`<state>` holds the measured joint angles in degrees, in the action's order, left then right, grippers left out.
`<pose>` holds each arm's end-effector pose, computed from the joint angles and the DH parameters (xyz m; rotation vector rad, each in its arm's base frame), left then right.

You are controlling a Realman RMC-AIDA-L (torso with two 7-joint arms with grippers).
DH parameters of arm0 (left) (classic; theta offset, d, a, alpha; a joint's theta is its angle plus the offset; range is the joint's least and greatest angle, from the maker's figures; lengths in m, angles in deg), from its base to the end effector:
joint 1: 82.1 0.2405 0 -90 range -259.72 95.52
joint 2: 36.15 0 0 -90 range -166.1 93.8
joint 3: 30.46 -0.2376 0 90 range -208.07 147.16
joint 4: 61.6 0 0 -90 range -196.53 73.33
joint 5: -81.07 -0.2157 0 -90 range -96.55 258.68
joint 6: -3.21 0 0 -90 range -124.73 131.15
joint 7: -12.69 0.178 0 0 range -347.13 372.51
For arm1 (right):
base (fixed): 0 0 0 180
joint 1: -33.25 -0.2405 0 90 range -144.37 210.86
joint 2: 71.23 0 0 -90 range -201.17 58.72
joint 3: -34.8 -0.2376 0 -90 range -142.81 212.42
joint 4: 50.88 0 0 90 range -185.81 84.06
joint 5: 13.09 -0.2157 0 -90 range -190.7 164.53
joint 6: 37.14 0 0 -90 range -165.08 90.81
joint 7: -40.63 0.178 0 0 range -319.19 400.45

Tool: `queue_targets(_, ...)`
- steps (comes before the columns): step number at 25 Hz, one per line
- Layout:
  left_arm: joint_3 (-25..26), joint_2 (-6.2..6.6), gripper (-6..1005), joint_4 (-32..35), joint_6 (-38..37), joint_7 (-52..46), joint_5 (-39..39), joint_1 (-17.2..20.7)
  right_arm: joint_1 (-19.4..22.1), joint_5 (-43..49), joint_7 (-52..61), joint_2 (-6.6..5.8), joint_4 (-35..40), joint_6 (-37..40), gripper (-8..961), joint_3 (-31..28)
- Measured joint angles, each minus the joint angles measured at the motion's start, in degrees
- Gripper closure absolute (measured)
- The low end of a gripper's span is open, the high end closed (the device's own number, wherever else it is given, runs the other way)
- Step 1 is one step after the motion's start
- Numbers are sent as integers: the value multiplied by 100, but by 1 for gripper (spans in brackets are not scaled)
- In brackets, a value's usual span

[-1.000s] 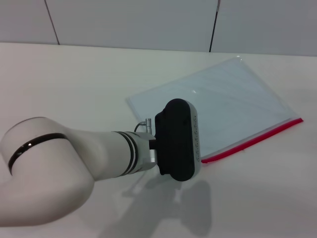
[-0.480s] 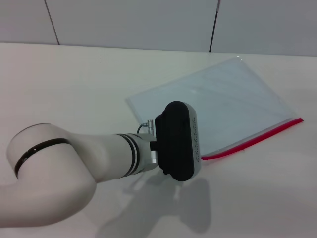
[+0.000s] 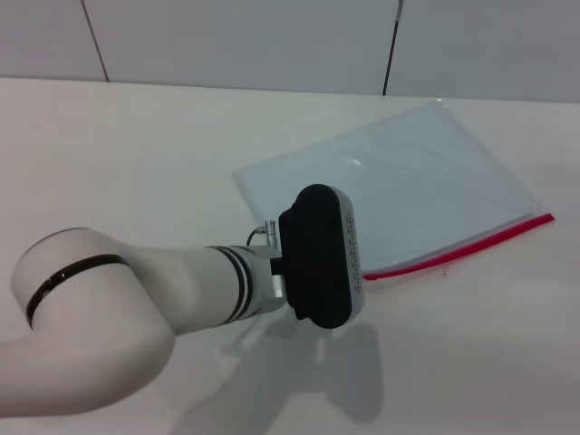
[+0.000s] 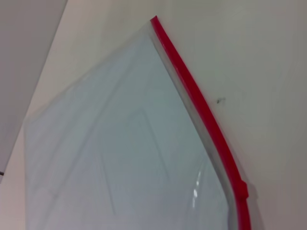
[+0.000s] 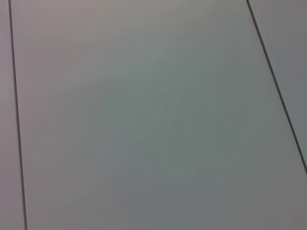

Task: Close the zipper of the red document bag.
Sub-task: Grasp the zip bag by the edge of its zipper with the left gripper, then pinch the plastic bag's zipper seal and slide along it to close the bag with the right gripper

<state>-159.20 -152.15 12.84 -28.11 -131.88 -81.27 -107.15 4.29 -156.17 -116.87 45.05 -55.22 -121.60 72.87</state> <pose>-0.1503 0.3355 -0.1498 -2.5273 0.2868 0.3252 0.3118 0.3554 0.0562 -1.4009 0.5030 0.9728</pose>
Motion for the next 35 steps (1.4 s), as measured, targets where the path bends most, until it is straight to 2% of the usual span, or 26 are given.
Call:
queue_targets(6, 1, -2, 920, -17, 211, 2, -55, 86, -4, 125, -67, -2, 68, 0, 71, 183)
queue_targets(8, 1, 3, 945, -63, 343, 9, -59, 114, -15, 415, -135, -11, 213, 10, 71, 358)
queue_targets(12, 8, 22, 943, -198, 908, 56, -173, 271, -26, 1192, -446, -16, 583, 51, 71, 594)
queue_targets(13, 9, 33, 943, -264, 1314, 182, -225, 398, -54, 1719, -708, -19, 745, 88, 71, 654)
queue_targets(14, 9, 33, 942, -264, 1314, 182, -225, 398, -54, 1719, -708, -19, 745, 88, 71, 654)
queue_targets(19, 43, 35, 940, -401, 2365, 606, -228, 762, -168, 2739, -1369, -23, 991, 288, 72, 668)
queue_targets(26, 136, 15, 937, -407, 3416, 907, -229, 1159, -205, 4209, -1429, -1, 1646, 394, 72, 722)
queue_targets(31, 99, 46, 935, -362, 3685, 863, -216, 1245, -448, 5212, -1433, 20, 1858, 598, 72, 733)
queue_targets(35, 72, 47, 933, -356, 3657, 783, -204, 1168, -721, 5607, -1435, 28, 1859, 673, 72, 787)
